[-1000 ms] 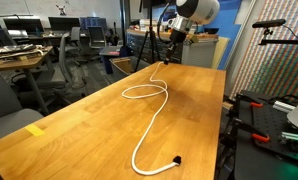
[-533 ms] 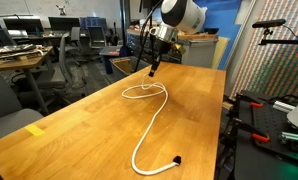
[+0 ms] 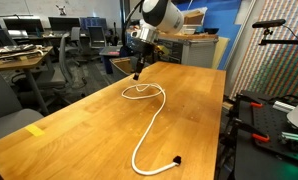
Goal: Pick the rope on the table
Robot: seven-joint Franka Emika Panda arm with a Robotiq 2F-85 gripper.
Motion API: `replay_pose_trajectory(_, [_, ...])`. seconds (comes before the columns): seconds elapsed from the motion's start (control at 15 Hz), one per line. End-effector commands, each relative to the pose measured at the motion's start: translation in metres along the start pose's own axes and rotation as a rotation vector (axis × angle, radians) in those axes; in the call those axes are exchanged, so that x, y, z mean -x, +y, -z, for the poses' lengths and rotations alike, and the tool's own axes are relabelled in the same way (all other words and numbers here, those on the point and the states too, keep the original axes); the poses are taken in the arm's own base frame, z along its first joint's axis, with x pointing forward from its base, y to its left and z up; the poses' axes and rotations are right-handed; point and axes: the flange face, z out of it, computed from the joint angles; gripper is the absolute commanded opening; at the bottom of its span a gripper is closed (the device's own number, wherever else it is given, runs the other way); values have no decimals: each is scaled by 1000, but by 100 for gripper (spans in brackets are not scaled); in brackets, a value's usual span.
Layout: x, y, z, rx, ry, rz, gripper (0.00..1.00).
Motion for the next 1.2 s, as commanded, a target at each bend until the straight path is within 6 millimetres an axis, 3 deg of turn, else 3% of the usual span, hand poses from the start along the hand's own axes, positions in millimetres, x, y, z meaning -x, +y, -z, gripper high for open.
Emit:
replay_pose_trajectory(0.0, [-33,10,-18,-43,-31,14,2])
replay_pose_trajectory(0.33, [-28,23,-46,-34,-109,-80,2])
replay_pose_trajectory(0.4, [-24,27,-50,-27,-122,-100,32])
replay_pose_trajectory(0.53, [-16,36,-54,-13,-139,-151,38])
replay_pose_trajectory(0.73, [-11,48,-54,-1,-140,-212,60])
replay_pose_trajectory(1.07, [-28,49,-41,-1,-101,-243,99])
replay_pose_trajectory(1.13, [-35,46,-37,-6,-88,-240,100])
